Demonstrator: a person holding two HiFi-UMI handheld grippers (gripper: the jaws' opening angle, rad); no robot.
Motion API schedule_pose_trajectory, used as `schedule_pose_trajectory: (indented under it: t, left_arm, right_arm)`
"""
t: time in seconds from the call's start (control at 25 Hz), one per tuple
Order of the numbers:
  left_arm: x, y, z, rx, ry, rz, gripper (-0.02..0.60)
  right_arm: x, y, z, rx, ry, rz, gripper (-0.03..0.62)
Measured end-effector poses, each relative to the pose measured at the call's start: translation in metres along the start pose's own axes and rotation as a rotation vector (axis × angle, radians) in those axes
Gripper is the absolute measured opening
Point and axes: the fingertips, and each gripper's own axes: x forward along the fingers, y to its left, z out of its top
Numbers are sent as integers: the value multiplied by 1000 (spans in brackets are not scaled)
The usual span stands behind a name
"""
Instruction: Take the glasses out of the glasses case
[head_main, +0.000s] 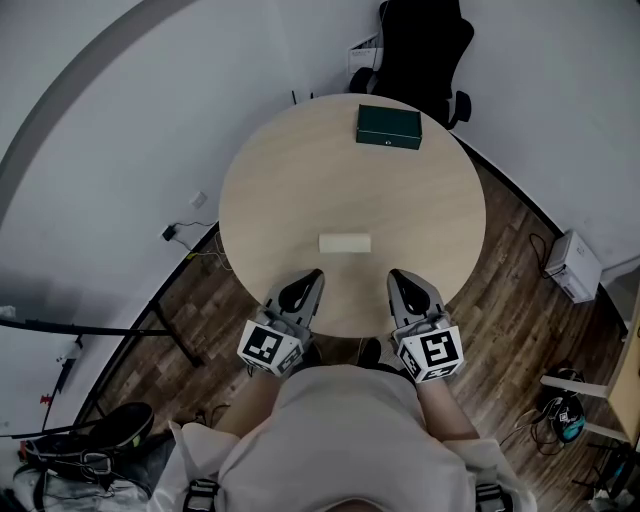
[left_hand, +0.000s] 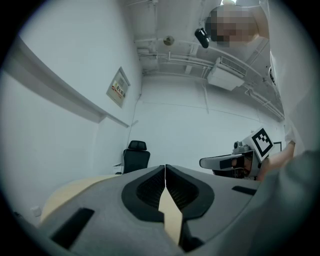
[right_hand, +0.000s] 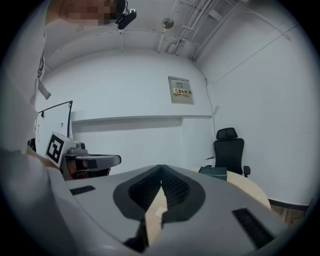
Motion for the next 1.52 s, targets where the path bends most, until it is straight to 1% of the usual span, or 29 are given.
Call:
schedule_pose_trajectory:
  t: [0.2,0.36,0.52,0.68,0.88,0.96,1.08,1.12,1.32,1.44,1.52]
  left_arm:
    - [9,-8,-3,22,16,32,9]
    - [15,-7,-3,32,20,74,9]
    - [18,-5,-2,47,26,90,9]
    - [21,1,-7,74,36,47,9]
    - [23,29,-22,53,73,7,9]
    - [22,39,-27,62,83,-37,9]
    - [19,47,-30,77,88,-132,9]
    - [17,51,-32,79,94,-147,9]
    - [11,74,-55,48,110,-171,9]
    - [14,67,-55,44,98,-220,9]
    - [18,63,-56,67,106,-225,9]
  right_arm:
    - [-2,-14,-10,12,16,42,12]
    - [-1,-23,-13,16,17,80,12]
    - [2,-25,-18,20,31,90,12]
    - [11,-23,-21,23,46,65,12]
    - [33,-10,-30,20,65,26,12]
    - [44,-4,-34,27,74,9,12]
    - [60,4,-38,48,88,-29,12]
    - [65,7,-39,44,91,-41,12]
    - [79,16,-41,25,90,-74,12]
    - [81,10,-47,25,104,-77,12]
    - [82,4,-51,34,115,-70,12]
